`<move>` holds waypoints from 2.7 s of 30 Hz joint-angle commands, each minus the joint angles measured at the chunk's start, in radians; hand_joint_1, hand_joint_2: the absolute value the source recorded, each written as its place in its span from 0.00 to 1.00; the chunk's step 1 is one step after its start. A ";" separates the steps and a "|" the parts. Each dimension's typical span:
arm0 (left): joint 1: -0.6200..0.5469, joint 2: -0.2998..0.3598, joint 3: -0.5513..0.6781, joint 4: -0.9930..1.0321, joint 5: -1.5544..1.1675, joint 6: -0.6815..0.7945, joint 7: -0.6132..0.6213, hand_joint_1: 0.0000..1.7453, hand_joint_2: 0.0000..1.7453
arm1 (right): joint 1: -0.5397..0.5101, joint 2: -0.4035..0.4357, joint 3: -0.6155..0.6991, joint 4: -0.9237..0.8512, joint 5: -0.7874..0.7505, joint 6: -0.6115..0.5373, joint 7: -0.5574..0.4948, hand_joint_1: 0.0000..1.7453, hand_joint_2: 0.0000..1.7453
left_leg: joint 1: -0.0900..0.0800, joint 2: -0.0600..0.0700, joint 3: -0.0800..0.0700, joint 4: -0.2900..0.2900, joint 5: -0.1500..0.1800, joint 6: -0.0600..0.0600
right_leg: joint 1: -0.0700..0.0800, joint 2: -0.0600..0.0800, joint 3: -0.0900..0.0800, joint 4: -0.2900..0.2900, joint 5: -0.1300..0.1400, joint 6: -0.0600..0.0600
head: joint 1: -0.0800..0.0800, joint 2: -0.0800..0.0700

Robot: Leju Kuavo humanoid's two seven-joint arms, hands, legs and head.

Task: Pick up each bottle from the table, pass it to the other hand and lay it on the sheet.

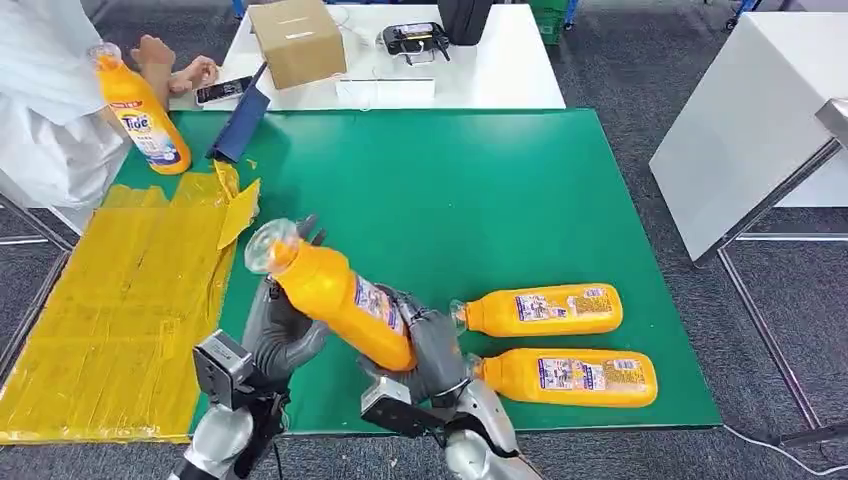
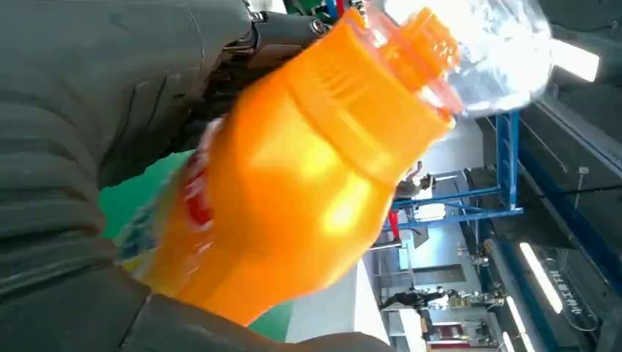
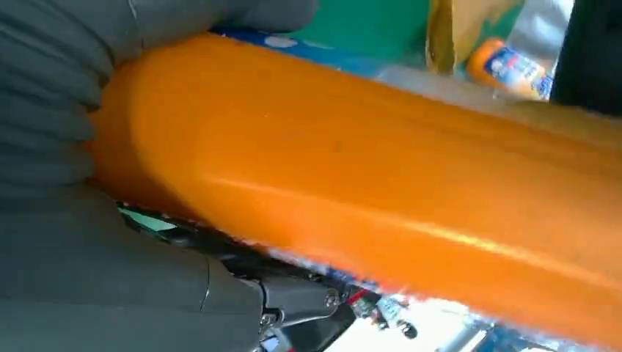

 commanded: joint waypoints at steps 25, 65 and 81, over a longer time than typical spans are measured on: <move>-0.115 0.018 0.039 0.137 -0.169 0.214 -0.001 1.00 1.00 | 0.040 -0.078 0.012 -0.248 -0.029 -0.200 -0.044 0.00 1.00 | 0.000 -0.003 0.002 0.000 -0.001 0.000 | 0.000 0.001 0.003 0.000 -0.001 -0.001 | 0.001 0.000; -0.424 0.308 -0.360 0.930 -1.500 0.605 0.835 1.00 1.00 | 0.057 -0.458 -0.253 -0.365 0.470 0.240 0.335 0.00 1.00 | -0.002 0.000 0.005 -0.001 -0.001 0.000 | -0.003 0.004 0.005 -0.001 0.000 0.000 | 0.001 0.000; -0.322 0.085 0.178 0.876 -1.124 0.605 0.302 0.00 0.00 | -0.124 -0.476 -0.228 -0.089 0.456 0.328 0.359 0.00 1.00 | -0.002 -0.001 0.005 0.000 -0.001 0.000 | -0.003 0.005 0.006 -0.001 0.000 0.000 | 0.001 0.000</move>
